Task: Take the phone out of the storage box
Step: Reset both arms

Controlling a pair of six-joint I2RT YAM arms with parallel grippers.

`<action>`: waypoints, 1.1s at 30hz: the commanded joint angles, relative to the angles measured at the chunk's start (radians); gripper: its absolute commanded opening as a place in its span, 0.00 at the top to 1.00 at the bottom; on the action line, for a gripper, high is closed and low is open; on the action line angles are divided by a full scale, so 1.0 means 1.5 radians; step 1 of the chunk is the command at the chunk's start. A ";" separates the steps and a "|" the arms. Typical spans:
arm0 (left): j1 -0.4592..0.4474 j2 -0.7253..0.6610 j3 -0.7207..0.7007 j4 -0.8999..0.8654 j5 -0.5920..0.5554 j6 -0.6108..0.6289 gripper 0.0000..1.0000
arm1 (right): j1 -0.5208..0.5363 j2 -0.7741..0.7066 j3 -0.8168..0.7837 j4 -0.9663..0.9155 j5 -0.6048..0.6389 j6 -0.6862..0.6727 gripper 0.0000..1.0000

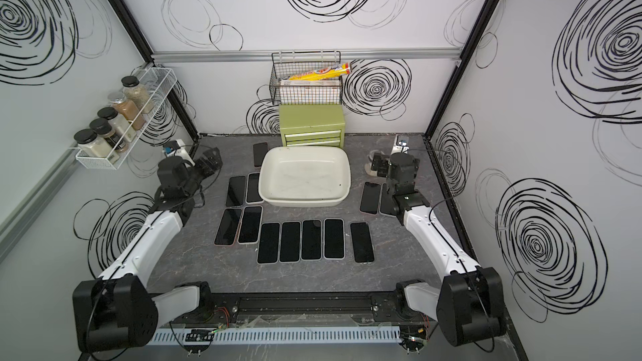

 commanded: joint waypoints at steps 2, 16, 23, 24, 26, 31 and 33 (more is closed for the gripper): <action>-0.034 -0.064 -0.152 0.196 -0.125 0.071 0.01 | -0.042 -0.002 -0.103 0.123 0.014 0.000 0.00; -0.129 0.228 -0.334 0.762 -0.209 0.259 0.01 | -0.088 0.029 -0.417 0.601 -0.066 -0.030 0.00; -0.112 0.293 -0.319 0.809 -0.217 0.245 0.01 | -0.089 0.184 -0.392 0.700 -0.083 -0.040 0.00; -0.106 0.268 -0.305 0.736 -0.206 0.228 0.01 | -0.091 0.187 -0.391 0.716 -0.079 -0.037 0.00; -0.097 0.271 -0.290 0.703 -0.203 0.223 0.01 | -0.090 0.234 -0.401 0.808 -0.091 -0.058 0.00; -0.100 0.276 -0.290 0.716 -0.209 0.227 0.01 | -0.090 0.227 -0.402 0.799 -0.095 -0.058 0.00; -0.101 0.280 -0.292 0.733 -0.210 0.229 0.01 | -0.090 0.202 -0.383 0.720 -0.095 -0.052 0.00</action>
